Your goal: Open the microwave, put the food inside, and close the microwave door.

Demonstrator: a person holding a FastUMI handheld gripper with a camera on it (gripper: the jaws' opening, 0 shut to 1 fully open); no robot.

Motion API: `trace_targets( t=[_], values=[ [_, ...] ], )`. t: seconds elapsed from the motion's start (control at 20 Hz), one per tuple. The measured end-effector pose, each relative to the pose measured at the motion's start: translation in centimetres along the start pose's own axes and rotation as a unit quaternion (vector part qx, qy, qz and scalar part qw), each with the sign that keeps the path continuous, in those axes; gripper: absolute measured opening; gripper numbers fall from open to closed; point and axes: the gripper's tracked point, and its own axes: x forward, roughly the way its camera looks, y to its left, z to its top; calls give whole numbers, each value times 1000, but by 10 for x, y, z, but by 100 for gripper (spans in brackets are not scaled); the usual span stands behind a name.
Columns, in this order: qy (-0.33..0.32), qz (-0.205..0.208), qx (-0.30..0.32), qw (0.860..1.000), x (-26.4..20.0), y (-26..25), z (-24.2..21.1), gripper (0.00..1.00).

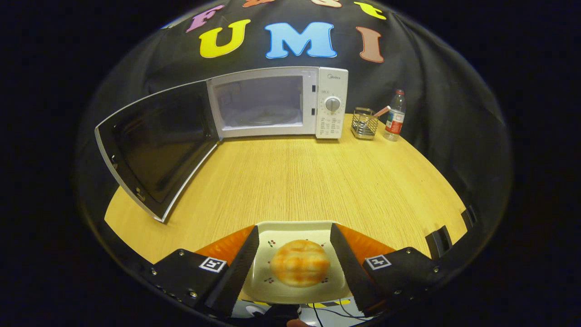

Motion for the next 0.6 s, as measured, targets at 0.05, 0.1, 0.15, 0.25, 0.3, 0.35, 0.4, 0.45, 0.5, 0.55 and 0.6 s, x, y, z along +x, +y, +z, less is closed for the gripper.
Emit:
trace_targets(
  t=[0.05, 0.1, 0.15, 0.25, 0.3, 0.35, 0.4, 0.45, 0.5, 0.55, 0.6],
  values=[
    [8, 1, 1, 1000, 1, 0, -7, 96],
    [17, 1, -1, 1000, 3, 0, -13, 96],
    [25, -3, -4, 1000, 4, -2, -18, 96],
    [40, -3, -7, 999, 8, -2, -27, 96],
    [46, -2, -6, 999, 9, -2, -30, 96],
    [52, -3, -6, 999, 10, -2, -32, 96],
    [59, -5, -7, 998, 11, -3, -37, 96],
    [67, -6, -9, 998, 13, -4, -41, 96],
    [74, -6, -10, 997, 13, -4, -45, 95],
    [73, -4, -12, 997, 13, -3, -45, 94],
    [72, -1, -13, 997, 15, -3, -45, 91]
  ],
)
